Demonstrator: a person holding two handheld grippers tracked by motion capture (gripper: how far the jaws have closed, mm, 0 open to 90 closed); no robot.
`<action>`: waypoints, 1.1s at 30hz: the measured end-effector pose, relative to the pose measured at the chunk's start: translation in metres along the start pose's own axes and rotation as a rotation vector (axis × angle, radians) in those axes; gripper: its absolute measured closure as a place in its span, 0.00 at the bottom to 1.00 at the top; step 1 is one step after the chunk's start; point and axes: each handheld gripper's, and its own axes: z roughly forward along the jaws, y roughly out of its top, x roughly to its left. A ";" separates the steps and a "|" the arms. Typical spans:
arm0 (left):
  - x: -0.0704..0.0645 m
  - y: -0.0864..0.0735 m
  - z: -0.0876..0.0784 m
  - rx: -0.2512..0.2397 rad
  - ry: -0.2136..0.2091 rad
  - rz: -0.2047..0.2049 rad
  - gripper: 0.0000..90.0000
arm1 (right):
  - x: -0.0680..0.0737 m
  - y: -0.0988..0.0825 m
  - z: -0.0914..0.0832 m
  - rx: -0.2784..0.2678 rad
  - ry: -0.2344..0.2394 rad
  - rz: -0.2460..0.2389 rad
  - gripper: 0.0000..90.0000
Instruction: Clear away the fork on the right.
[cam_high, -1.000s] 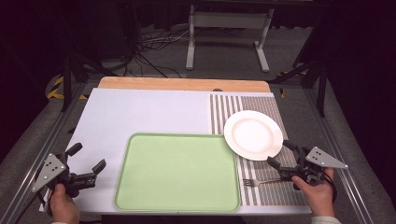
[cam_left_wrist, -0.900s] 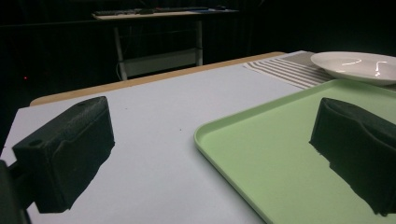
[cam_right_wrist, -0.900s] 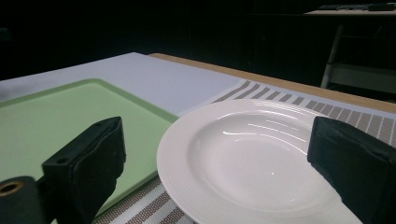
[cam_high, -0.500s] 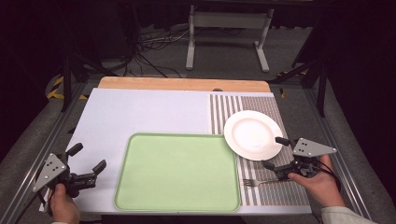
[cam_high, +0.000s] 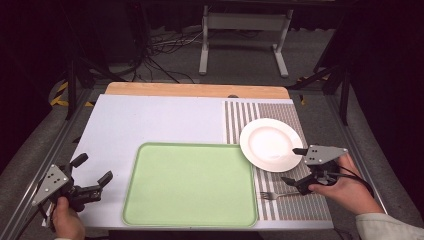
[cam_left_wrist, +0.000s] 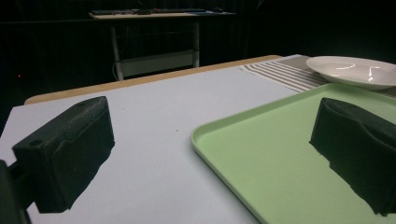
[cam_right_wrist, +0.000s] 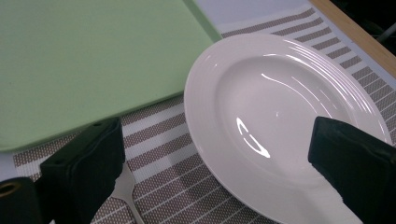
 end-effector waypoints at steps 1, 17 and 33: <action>0.000 0.000 0.000 0.000 -0.001 -0.001 0.00 | 0.000 0.001 0.000 0.012 0.004 -0.012 0.05; -0.001 0.001 -0.001 0.003 -0.001 0.009 0.00 | -0.004 0.010 0.007 0.199 0.063 -0.081 0.06; -0.002 0.002 -0.002 -0.005 0.002 0.007 0.00 | -0.002 0.014 0.017 0.311 0.166 -0.127 0.22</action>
